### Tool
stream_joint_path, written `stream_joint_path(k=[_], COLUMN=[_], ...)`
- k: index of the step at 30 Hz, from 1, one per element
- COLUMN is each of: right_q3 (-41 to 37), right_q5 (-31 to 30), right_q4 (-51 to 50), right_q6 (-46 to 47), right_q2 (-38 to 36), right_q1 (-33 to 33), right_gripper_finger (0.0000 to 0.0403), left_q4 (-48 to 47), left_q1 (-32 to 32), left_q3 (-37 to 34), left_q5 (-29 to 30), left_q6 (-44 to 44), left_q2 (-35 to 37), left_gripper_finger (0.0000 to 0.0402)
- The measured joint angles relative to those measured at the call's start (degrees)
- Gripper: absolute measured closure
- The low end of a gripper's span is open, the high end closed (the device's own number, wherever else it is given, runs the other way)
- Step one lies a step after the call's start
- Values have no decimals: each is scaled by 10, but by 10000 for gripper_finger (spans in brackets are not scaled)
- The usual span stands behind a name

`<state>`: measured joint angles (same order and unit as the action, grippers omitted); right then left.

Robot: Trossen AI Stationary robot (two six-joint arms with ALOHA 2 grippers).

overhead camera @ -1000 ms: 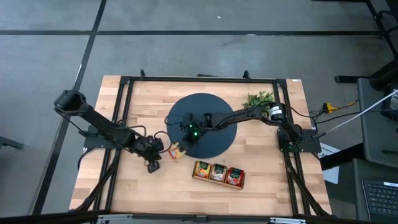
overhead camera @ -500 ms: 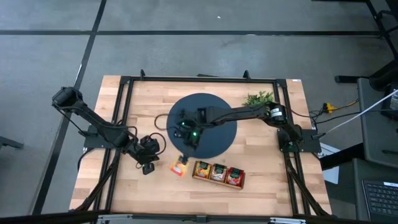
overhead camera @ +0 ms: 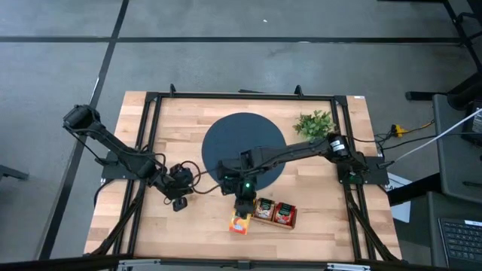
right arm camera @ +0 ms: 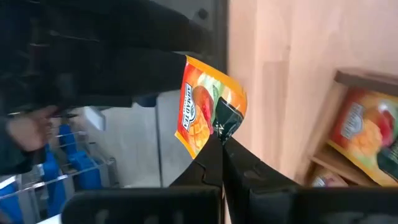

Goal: Pick & Place Tea
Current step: Put the yellow tea bag into the left section of the wooden organizer

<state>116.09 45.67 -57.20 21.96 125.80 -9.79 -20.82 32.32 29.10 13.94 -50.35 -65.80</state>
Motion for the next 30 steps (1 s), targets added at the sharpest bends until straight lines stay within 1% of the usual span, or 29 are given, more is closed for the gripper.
stream_joint_path(k=[3,6,11,13,18,19,22,26,30], right_q3=[0,0,0,0,0,0,-1,-1,-1], right_q5=[-25,-29,-78,-104,-213,-225,-239,-271,-277], right_q4=[-19,-35,-57,-58,-89,-100,-125,-126,-126], right_q6=[-2,-13,-30,-29,-27,-29,-35,-41,-40], right_q2=[0,0,0,0,0,0,0,0,0], right_q1=[-5,-9,-18,-17,-12,-10,-8,-8,-9], right_gripper_finger=[401,401,401,401,401,401,401,401,401], left_q4=[0,0,0,0,0,0,0,0,0], left_q1=[0,0,0,0,0,0,0,0,0], left_q3=[0,0,0,0,1,1,1,1,1], left_q5=[1,1,5,12,19,19,19,19,19], left_q6=[0,1,1,1,1,1,2,11,12], left_q2=[0,0,0,0,0,0,0,0,0], left_gripper_finger=[398,398,398,398,398,398,398,398,398])
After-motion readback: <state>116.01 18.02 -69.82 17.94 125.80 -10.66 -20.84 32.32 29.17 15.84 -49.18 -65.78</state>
